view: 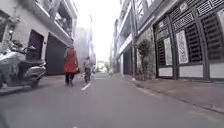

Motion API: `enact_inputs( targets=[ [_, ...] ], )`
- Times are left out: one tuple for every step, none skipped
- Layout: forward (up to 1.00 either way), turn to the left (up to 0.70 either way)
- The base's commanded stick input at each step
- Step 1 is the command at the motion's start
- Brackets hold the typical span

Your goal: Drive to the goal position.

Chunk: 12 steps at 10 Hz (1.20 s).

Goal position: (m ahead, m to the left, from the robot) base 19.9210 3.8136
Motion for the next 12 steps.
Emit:
enact_inputs(
  targets=[
    [1.00,0.00],
    [1.00,0.00],
    [1.00,0.00],
    [1.00,0.00],
    [1.00,0.00],
    [1.00,0.00],
    [1.00,0.00],
    [1.00,0.00],
    [1.00,0.00],
    [1.00,0.00],
    [1.00,0.00],
    [1.00,0.00]
  ],
)
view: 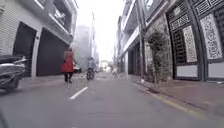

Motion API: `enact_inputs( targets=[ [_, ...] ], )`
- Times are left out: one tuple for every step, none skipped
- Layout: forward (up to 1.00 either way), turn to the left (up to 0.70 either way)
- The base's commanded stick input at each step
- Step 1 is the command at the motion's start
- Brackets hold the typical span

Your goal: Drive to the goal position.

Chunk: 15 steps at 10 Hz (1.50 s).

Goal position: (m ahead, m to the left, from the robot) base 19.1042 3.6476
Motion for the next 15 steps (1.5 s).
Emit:
enact_inputs(
  targets=[
    [1.00,0.00],
    [1.00,0.00],
    [1.00,0.00],
    [1.00,0.00],
    [1.00,0.00],
    [1.00,0.00],
    [1.00,0.00],
    [1.00,0.00],
    [1.00,0.00],
    [1.00,0.00],
    [1.00,0.00],
    [1.00,0.00],
    [1.00,0.00],
    [1.00,0.00],
    [1.00,0.00]
  ],
)
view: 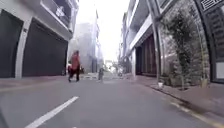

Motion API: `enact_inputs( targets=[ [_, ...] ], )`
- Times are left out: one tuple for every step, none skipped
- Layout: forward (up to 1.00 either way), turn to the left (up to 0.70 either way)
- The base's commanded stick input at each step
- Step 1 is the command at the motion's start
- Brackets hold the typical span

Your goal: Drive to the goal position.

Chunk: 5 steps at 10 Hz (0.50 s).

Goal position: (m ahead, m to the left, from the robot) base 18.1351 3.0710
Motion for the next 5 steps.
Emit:
enact_inputs(
  targets=[
    [1.00,0.00],
    [1.00,0.00],
    [1.00,0.00],
    [1.00,0.00],
    [1.00,0.05]
  ],
)
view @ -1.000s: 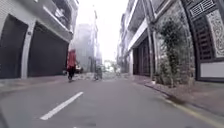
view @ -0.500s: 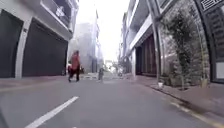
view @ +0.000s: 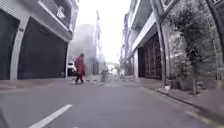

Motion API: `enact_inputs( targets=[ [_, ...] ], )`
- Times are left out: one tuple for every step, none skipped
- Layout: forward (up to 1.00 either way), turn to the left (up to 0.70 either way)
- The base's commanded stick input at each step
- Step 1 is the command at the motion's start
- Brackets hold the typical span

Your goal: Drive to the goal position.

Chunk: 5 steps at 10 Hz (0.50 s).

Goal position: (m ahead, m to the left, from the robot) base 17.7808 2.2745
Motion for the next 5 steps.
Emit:
enact_inputs(
  targets=[
    [1.00,0.40],
    [1.00,0.40],
    [1.00,0.00],
    [1.00,0.00],
    [1.00,0.00]
  ],
)
